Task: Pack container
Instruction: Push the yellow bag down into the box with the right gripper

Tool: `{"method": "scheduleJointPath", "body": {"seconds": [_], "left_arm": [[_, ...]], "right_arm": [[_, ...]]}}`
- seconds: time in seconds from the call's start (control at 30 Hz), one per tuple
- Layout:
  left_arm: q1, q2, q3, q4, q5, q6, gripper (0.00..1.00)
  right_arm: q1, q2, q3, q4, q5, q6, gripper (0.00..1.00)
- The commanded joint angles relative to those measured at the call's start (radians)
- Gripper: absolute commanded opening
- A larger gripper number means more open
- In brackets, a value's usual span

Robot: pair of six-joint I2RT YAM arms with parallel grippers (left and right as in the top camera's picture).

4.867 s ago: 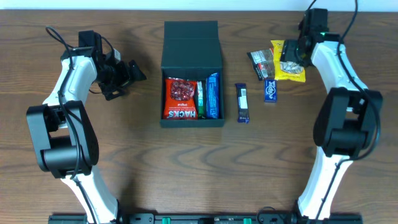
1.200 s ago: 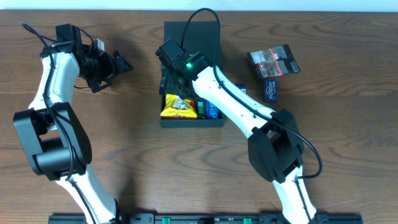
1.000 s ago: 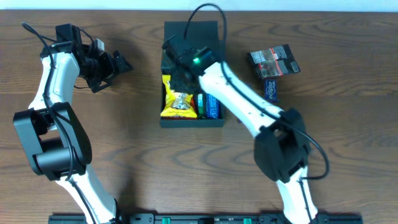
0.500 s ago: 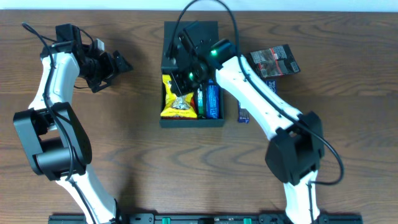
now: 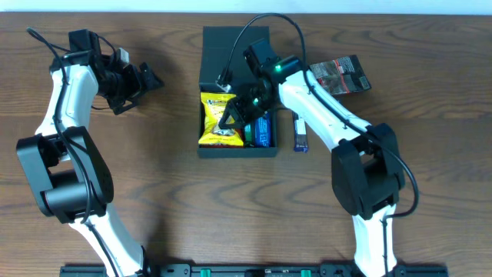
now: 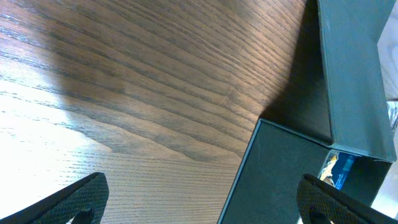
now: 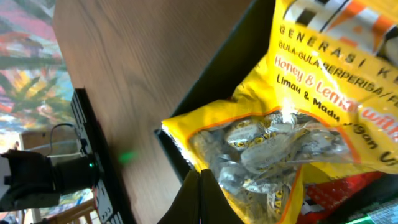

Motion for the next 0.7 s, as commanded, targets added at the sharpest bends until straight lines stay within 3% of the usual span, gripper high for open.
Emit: {"method": "scheduleJointPath", "body": {"seconds": [0.0, 0.47, 0.67], "left_arm": [[-0.002, -0.01, 0.027, -0.004, 0.004, 0.004, 0.98], [-0.002, -0.01, 0.027, -0.004, 0.0, 0.004, 0.98], [-0.002, -0.01, 0.027, -0.004, -0.001, 0.004, 0.98]], "right_arm": [[0.003, 0.026, -0.04, 0.03, -0.026, -0.009, 0.01], [0.008, 0.116, -0.073, 0.113, 0.066, 0.088, 0.01], [0.007, 0.112, 0.04, 0.038, 0.06, 0.079, 0.01]]}}
